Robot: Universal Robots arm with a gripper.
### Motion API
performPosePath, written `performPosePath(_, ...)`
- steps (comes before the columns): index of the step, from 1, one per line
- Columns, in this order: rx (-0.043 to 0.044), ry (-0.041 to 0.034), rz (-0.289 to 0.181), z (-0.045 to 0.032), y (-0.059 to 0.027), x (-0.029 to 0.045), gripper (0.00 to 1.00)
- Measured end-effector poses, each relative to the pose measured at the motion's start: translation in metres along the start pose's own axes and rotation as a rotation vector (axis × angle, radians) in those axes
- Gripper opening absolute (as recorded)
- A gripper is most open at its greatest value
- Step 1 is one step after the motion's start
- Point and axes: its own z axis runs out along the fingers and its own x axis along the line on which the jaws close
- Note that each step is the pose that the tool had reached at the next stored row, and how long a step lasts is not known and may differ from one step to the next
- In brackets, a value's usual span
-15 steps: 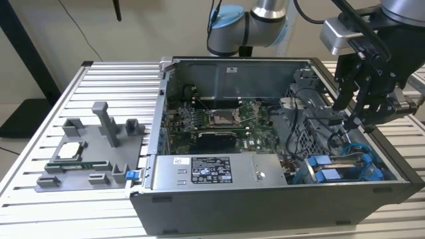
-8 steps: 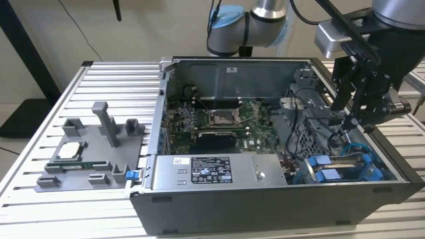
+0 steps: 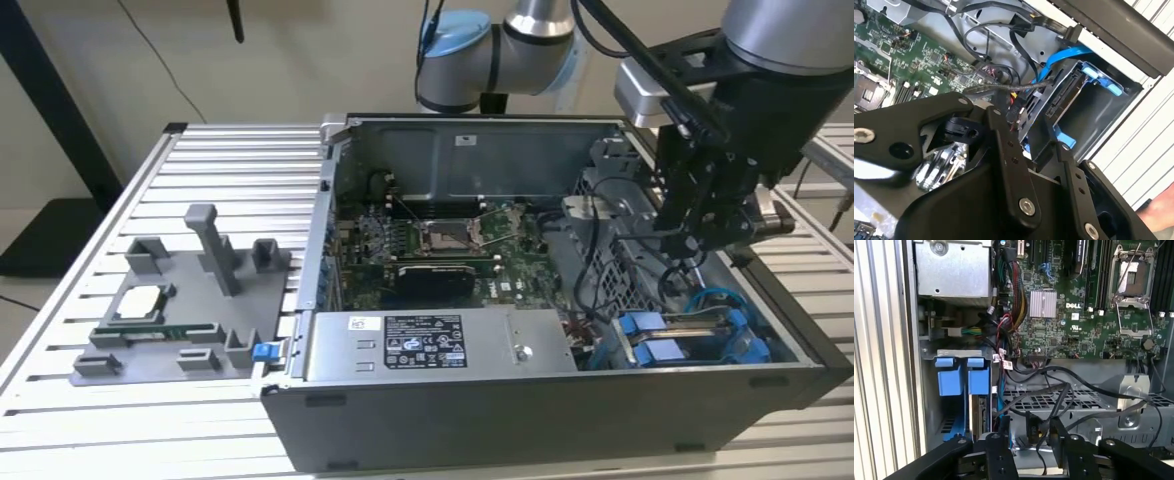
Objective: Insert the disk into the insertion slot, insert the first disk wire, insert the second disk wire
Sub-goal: 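Insert the first disk wire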
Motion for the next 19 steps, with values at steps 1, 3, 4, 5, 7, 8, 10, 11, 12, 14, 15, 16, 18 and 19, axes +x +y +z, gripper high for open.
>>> performPosePath(1,0.0001,-0.0001,0.001,0.0004,0.0005,-0.0004,0.0)
performPosePath(3,0.001,-0.0003,0.001,0.0009,0.0008,-0.0012,0.0)
performPosePath(4,0.0025,-0.0006,0.001,0.0011,0.0009,-0.0016,0.0)
performPosePath(5,0.004,-0.0009,0.002,0.0011,0.0009,-0.0018,0.0)
performPosePath(7,0.0061,-0.0013,0.002,0.0012,0.0009,-0.0019,0.0)
performPosePath(8,0.0064,-0.0013,0.002,0.0012,0.0009,-0.0019,0.0)
performPosePath(10,0.007,-0.0013,0.002,0.0012,0.0009,-0.002,0.0)
performPosePath(11,0.0073,-0.0013,0.001,0.0012,0.0009,-0.002,0.0)
performPosePath(12,0.0077,-0.0013,0.001,0.0013,0.001,-0.002,0.0)
performPosePath(14,0.008,-0.0011,0.001,0.0015,0.001,-0.002,0.0)
performPosePath(15,0.008,-0.0011,0.001,0.0016,0.001,-0.002,0.0)
performPosePath(16,0.008,-0.0011,0.001,0.0016,0.001,-0.002,0.0)
performPosePath(18,0.008,-0.0012,0.001,0.0018,0.001,-0.0018,0.0)
performPosePath(19,0.008,-0.0009,0.001,0.0019,0.0008,-0.0017,0.0)
